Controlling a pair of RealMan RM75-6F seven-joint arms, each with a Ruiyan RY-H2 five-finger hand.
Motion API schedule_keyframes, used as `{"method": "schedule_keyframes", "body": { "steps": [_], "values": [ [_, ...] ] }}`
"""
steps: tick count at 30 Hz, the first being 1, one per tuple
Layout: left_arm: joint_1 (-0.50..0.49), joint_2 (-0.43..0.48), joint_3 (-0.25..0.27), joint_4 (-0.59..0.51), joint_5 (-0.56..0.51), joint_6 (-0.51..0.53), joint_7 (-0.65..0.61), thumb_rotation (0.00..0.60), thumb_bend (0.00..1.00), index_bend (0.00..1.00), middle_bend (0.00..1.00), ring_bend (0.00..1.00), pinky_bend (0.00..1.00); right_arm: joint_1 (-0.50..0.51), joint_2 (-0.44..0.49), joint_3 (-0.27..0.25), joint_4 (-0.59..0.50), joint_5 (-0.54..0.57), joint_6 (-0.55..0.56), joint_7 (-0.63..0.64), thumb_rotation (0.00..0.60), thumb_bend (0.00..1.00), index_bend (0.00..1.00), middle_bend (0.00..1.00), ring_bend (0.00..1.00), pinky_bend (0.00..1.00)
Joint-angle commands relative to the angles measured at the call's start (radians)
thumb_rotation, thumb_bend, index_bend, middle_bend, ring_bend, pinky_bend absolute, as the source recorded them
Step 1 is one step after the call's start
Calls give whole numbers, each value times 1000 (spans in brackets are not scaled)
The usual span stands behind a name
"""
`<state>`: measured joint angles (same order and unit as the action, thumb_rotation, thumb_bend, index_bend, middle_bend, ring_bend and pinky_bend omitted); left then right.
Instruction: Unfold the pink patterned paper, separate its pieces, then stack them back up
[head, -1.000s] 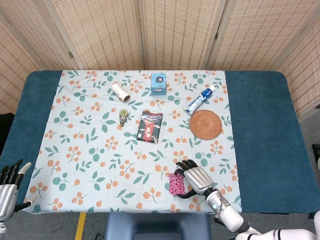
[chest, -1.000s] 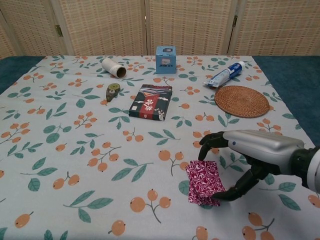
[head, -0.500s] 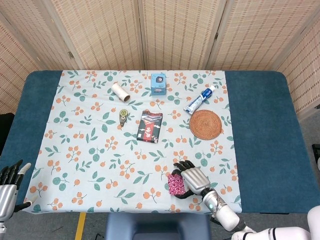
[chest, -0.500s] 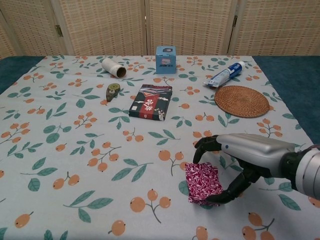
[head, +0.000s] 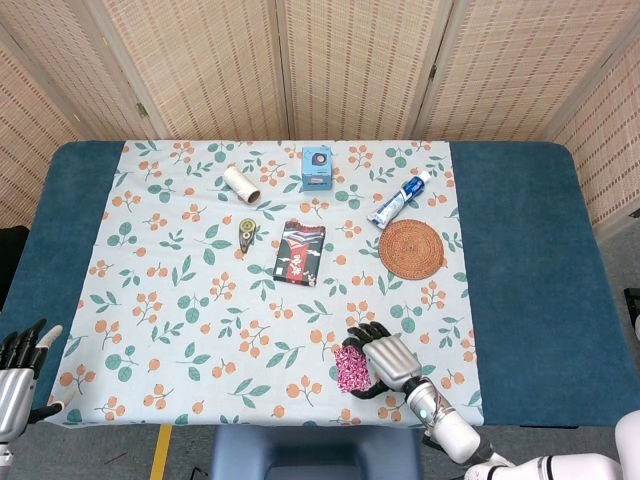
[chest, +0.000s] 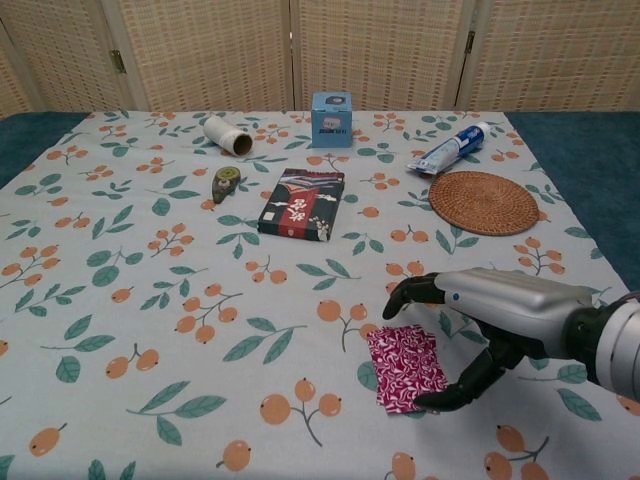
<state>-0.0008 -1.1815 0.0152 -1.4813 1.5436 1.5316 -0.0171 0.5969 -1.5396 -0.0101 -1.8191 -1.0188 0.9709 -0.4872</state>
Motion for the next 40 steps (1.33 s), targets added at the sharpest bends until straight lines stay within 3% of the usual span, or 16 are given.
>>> {"method": "schedule_keyframes", "body": {
  "steps": [1, 7, 13, 25, 35, 40],
  "values": [
    [1, -1, 0, 1, 1, 2, -2, 600, 237, 134, 33, 87, 0, -2, 7, -1, -7, -6, 4, 8, 444, 225, 174, 119, 0, 0],
    [-1, -1, -1, 0, 2, 1, -5, 600, 237, 134, 33, 87, 0, -37, 76, -4, -44, -79, 78, 38, 446, 224, 173, 119, 0, 0],
    [-2, 4, -4, -10, 0, 2, 6, 600, 237, 134, 33, 87, 0, -103, 185, -45, -33, -223, 189, 70, 446, 225, 173, 118, 4, 0],
    [-12, 0, -27, -67, -10, 12, 74, 600, 241, 137, 33, 87, 0, -264, 356, -111, 56, -466, 406, 308, 467, 225, 178, 122, 11, 0],
    [-32, -18, -52, -107, -11, 18, 153, 600, 246, 137, 35, 88, 0, -408, 400, -129, 123, -531, 573, 352, 465, 224, 196, 130, 14, 0],
    [-42, -27, -55, -111, -22, 1, 186, 600, 246, 137, 35, 88, 0, -442, 397, -113, 126, -523, 592, 341, 461, 225, 196, 131, 14, 0]
  ]
}}
